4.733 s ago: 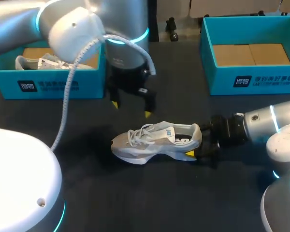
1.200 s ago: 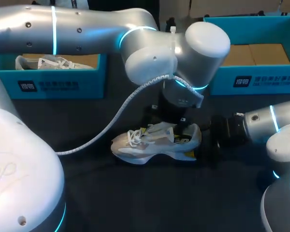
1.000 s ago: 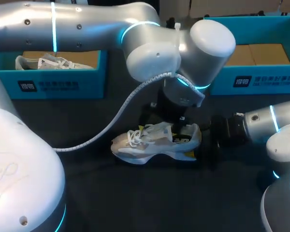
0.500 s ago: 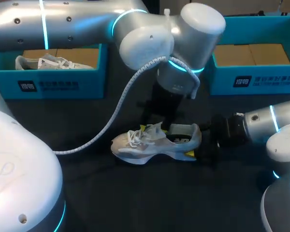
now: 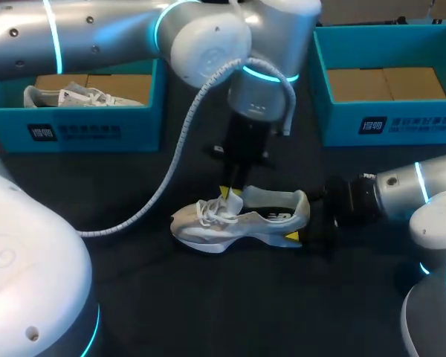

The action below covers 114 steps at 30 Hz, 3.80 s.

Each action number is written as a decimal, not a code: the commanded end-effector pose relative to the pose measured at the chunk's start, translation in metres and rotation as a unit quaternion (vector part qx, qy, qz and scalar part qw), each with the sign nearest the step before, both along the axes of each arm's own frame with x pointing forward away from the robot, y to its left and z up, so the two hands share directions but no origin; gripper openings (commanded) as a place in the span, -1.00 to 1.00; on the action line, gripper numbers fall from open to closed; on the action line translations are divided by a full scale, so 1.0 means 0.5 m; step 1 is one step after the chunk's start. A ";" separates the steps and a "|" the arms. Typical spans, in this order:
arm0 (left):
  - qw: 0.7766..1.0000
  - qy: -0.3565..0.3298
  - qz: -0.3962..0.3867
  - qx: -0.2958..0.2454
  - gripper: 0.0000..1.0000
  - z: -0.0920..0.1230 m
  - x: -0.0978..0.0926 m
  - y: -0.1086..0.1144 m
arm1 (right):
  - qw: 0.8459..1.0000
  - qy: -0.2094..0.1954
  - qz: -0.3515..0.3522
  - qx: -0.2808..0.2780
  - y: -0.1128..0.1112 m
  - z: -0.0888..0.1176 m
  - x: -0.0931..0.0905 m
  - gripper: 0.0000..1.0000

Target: Take the shoe out of the shoebox, open the shoe tongue, remove and reinsert the insole, then place the shoe into the shoebox

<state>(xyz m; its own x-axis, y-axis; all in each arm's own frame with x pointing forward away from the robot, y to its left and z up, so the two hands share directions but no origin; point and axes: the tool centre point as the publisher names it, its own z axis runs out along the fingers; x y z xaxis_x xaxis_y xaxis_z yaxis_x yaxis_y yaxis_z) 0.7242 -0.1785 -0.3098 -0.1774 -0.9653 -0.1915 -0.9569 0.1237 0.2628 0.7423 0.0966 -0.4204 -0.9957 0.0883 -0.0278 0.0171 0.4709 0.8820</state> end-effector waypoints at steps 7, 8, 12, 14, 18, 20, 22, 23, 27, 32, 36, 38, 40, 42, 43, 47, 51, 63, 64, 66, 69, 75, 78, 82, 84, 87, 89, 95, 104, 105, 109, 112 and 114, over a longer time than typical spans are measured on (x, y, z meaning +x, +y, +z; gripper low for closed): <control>0.999 -0.014 -0.002 -0.029 -1.00 0.029 -0.005 0.064 | 1.000 0.000 -0.001 -0.002 -0.002 -0.006 0.002 -1.00; 0.999 -0.019 -0.003 -0.030 -1.00 0.028 -0.004 0.069 | 1.000 0.000 -0.001 -0.002 -0.002 -0.006 0.002 -1.00; 0.999 -0.033 -0.009 -0.036 -1.00 0.020 -0.002 0.092 | 1.000 0.000 -0.001 -0.002 -0.002 -0.006 0.002 -1.00; 0.999 -0.040 -0.011 -0.033 -1.00 0.010 0.001 0.103 | 1.000 0.000 -0.001 -0.002 -0.002 -0.006 0.002 -1.00; 0.998 -0.059 -0.019 -0.022 -1.00 -0.016 0.005 0.123 | 1.000 0.000 -0.001 -0.002 -0.002 -0.006 0.002 -1.00; 0.997 -0.071 -0.020 -0.017 -1.00 -0.031 0.007 0.132 | 1.000 0.000 -0.001 -0.002 -0.002 -0.006 0.002 -1.00; 0.997 -0.077 -0.019 -0.010 -1.00 -0.044 0.010 0.140 | 1.000 0.000 -0.001 -0.002 -0.002 -0.006 0.002 -1.00; 0.996 -0.083 -0.021 -0.004 -1.00 -0.050 0.010 0.144 | 1.000 0.000 -0.001 -0.002 -0.002 -0.006 0.002 -1.00; 0.995 -0.098 -0.022 0.001 -1.00 -0.069 0.012 0.157 | 1.000 0.000 -0.001 -0.002 -0.002 -0.006 0.002 -1.00; 0.995 -0.102 -0.018 0.012 -1.00 -0.095 0.018 0.163 | 1.000 0.000 -0.001 -0.002 -0.002 -0.006 0.002 -1.00; 0.993 -0.114 -0.019 0.009 -1.00 -0.119 0.017 0.166 | 1.000 0.000 -0.001 -0.002 -0.002 -0.006 0.002 -1.00; 0.994 -0.110 -0.018 0.005 -0.81 -0.128 0.017 0.169 | 1.000 0.000 -0.001 -0.002 -0.002 -0.006 0.002 -1.00; 0.994 -0.111 -0.015 0.007 -0.63 -0.139 0.017 0.173 | 1.000 0.000 -0.001 -0.002 -0.002 -0.006 0.002 -1.00; 0.994 -0.111 -0.011 0.009 -0.20 -0.144 0.018 0.176 | 1.000 0.000 -0.001 -0.002 -0.002 -0.006 0.002 -1.00; 0.994 -0.110 -0.011 0.009 -0.11 -0.144 0.018 0.178 | 1.000 0.000 -0.001 -0.002 -0.002 -0.006 0.002 -1.00; 0.994 -0.107 -0.004 0.006 0.59 -0.136 0.017 0.187 | 1.000 0.000 -0.001 -0.002 -0.002 -0.006 0.002 -1.00; 0.994 -0.108 -0.002 0.001 0.64 -0.124 0.017 0.192 | 1.000 0.000 -0.001 -0.002 -0.002 -0.006 0.002 -1.00; 0.991 -0.120 -0.033 -0.041 0.68 -0.079 0.010 0.154 | 1.000 0.000 -0.001 -0.002 -0.002 -0.006 0.002 -1.00; 0.991 -0.120 -0.040 -0.047 0.65 -0.074 0.009 0.149 | 1.000 0.000 -0.001 -0.002 -0.002 -0.006 0.002 -1.00; 0.990 -0.122 -0.048 -0.056 0.63 -0.064 0.009 0.139 | 1.000 0.000 -0.001 -0.002 -0.002 -0.006 0.002 -1.00; 0.988 -0.129 -0.060 -0.065 0.60 -0.047 0.009 0.118 | 1.000 0.000 -0.001 -0.002 -0.002 -0.006 0.002 -1.00; 0.983 -0.143 -0.083 -0.084 0.55 -0.017 0.016 0.082 | 1.000 0.000 -0.001 -0.002 -0.002 -0.006 0.002 -1.00; 0.977 -0.152 -0.110 -0.098 0.55 0.005 0.024 0.065 | 1.000 0.000 -0.001 -0.002 -0.002 -0.006 0.002 -1.00; 0.966 -0.174 -0.158 -0.112 0.53 0.037 0.032 0.047 | 1.000 0.000 -0.001 -0.002 -0.002 -0.006 0.002 -1.00; 0.961 -0.172 -0.178 -0.123 0.50 0.051 0.036 0.040 | 1.000 0.000 -0.001 -0.002 -0.002 -0.006 0.002 -1.00; 0.956 -0.167 -0.199 -0.132 0.41 0.069 0.046 0.027 | 1.000 0.000 -0.001 -0.002 -0.002 -0.006 0.002 -1.00; 0.954 -0.164 -0.212 -0.136 0.35 0.078 0.052 0.014 | 1.000 0.000 -0.001 -0.002 -0.002 -0.006 0.002 -1.00; 0.926 -0.141 -0.309 -0.167 -0.22 0.105 0.057 -0.021 | 1.000 0.000 -0.001 -0.002 -0.002 -0.006 0.002 -1.00; 0.872 -0.113 -0.430 -0.205 -1.00 0.140 0.065 -0.051 | 1.000 0.000 -0.001 -0.002 -0.002 -0.006 0.002 -1.00; 0.859 -0.111 -0.453 -0.210 -1.00 0.141 0.064 -0.053 | 1.000 0.000 -0.001 -0.002 -0.002 -0.006 0.002 -1.00; 0.806 -0.055 -0.542 -0.230 -1.00 0.148 0.055 -0.055 | 1.000 0.000 -0.001 -0.002 -0.002 -0.006 0.002 -1.00; 0.771 -0.060 -0.590 -0.232 -1.00 0.154 0.043 -0.053 | 1.000 0.000 -0.001 -0.002 -0.002 -0.006 0.002 -1.00; 0.747 -0.056 -0.617 -0.239 -1.00 0.159 0.033 -0.052 | 1.000 0.000 -0.001 -0.002 -0.002 -0.006 0.002 -1.00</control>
